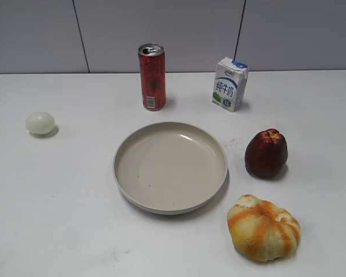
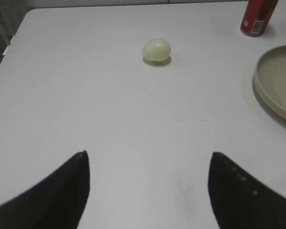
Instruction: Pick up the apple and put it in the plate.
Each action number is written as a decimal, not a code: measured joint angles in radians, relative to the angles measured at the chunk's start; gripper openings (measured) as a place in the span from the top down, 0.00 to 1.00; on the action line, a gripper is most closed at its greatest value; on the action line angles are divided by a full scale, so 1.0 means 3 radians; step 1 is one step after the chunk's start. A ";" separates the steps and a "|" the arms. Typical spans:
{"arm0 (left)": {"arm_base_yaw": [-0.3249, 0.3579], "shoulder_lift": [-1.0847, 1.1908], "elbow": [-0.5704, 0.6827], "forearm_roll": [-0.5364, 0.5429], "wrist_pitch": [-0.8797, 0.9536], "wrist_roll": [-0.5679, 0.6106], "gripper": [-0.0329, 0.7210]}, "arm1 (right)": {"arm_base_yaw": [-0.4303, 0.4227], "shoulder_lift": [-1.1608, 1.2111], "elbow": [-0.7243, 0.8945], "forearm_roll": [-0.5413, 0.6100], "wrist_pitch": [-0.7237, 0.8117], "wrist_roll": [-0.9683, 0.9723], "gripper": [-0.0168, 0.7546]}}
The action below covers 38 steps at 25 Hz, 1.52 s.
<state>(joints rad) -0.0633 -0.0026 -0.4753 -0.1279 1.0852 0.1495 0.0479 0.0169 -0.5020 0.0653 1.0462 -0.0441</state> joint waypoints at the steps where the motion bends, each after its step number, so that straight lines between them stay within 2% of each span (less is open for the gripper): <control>1: 0.0000 0.0000 0.0000 0.0000 0.0000 0.0000 0.18 | 0.0000 0.0058 0.0000 0.0000 0.0000 0.0000 0.21; 9: 0.0000 0.0000 0.0000 0.0000 0.0000 0.0000 0.18 | 0.0000 0.0989 -0.0137 0.0004 -0.0283 -0.0010 0.21; 17: 0.0000 0.0000 0.0000 0.0000 0.0000 0.0000 0.18 | 0.0000 0.2300 -0.0570 0.0106 -0.0451 -0.0056 0.21; 27: 0.0000 0.0000 0.0000 0.0000 0.0000 0.0000 0.18 | 0.0007 0.4005 -0.1409 0.0913 -0.0525 -0.0601 0.21; 35: 0.0000 0.0000 0.0000 0.0000 0.0000 0.0002 0.18 | 0.0404 0.5022 -0.2001 0.1006 -0.0607 -0.0614 0.21; 38: 0.0000 0.0000 0.0000 0.0000 0.0000 0.0002 0.18 | 0.0526 0.5336 -0.2178 0.0894 -0.0719 -0.0521 0.21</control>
<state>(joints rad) -0.0633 -0.0026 -0.4753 -0.1279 1.0852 0.1502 0.2057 1.6178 -1.1553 0.3336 0.8306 -0.2004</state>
